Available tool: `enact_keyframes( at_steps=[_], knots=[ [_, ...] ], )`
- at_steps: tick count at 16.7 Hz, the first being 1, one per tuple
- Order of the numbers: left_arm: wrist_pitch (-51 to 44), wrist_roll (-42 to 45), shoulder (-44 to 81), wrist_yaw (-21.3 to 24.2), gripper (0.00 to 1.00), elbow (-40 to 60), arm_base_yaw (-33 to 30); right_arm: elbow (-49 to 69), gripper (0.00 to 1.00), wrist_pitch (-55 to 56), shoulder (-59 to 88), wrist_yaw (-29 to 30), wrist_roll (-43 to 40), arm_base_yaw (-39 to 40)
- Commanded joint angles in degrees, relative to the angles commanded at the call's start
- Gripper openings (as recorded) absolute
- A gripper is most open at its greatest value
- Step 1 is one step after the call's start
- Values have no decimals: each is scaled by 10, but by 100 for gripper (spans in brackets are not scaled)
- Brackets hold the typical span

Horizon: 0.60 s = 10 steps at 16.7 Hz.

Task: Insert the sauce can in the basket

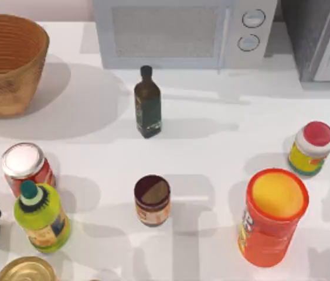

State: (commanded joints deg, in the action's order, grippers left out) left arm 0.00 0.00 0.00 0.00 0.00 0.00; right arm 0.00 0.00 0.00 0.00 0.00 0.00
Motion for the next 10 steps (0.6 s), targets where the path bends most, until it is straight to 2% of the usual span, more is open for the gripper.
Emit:
enact_keyframes(
  at_steps=[4, 10],
  knots=[
    [-9, 10, 18, 17, 100, 8, -2, 0, 100, 0, 0, 0, 0, 0],
    [-51, 120, 201, 142, 100, 113, -16, 0, 100, 0, 0, 0, 0, 0]
  ],
)
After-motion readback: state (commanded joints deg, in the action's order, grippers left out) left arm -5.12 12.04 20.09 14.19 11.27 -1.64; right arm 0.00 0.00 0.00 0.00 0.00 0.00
